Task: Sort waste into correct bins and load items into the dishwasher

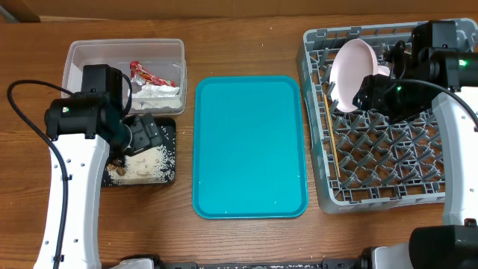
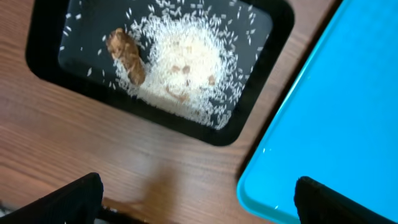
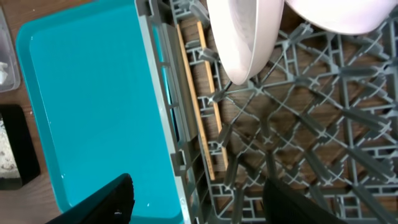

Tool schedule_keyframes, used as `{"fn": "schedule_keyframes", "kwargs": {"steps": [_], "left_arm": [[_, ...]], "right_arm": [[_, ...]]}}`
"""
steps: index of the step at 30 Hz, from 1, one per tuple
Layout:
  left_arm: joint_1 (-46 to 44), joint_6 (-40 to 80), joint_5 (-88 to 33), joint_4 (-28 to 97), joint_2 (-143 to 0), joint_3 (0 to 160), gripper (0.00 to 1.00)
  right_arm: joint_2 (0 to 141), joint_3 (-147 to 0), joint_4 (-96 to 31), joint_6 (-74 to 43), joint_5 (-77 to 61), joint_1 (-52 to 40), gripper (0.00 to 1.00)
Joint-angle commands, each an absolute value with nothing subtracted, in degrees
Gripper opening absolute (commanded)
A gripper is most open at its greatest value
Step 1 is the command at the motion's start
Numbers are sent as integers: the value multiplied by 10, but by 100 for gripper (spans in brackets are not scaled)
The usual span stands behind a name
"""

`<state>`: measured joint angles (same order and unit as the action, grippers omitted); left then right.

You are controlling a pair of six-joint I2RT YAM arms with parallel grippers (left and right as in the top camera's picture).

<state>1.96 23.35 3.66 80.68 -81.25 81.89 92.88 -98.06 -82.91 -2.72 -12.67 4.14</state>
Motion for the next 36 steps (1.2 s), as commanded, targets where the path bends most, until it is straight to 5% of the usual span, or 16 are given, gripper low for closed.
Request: {"fn": "schedule_keyframes", "kwargs": {"steps": [1,9,10,11,19,36], "left_arm": [[2,212,29,816,-803,799,100],[-88,214,39,705,-603,652,100],[-93,215,41,696,-579,639,100],[-98,225,50,684,-540,619,100],[-98,270,96,676,-371,564,100],[-98,270,96,692,-367,564,100]], "right_arm": [[877,-954,-811,-14,-128,43,68],[606,-653,-600,-17,-125,43,75],[583,-635,-587,-17,-125,43,82],[539,-601,-566,-17,-125,43,100],[408,-538,-567,-17,-125,43,100],[418,-538,-567,-17,-125,43,100]]}}
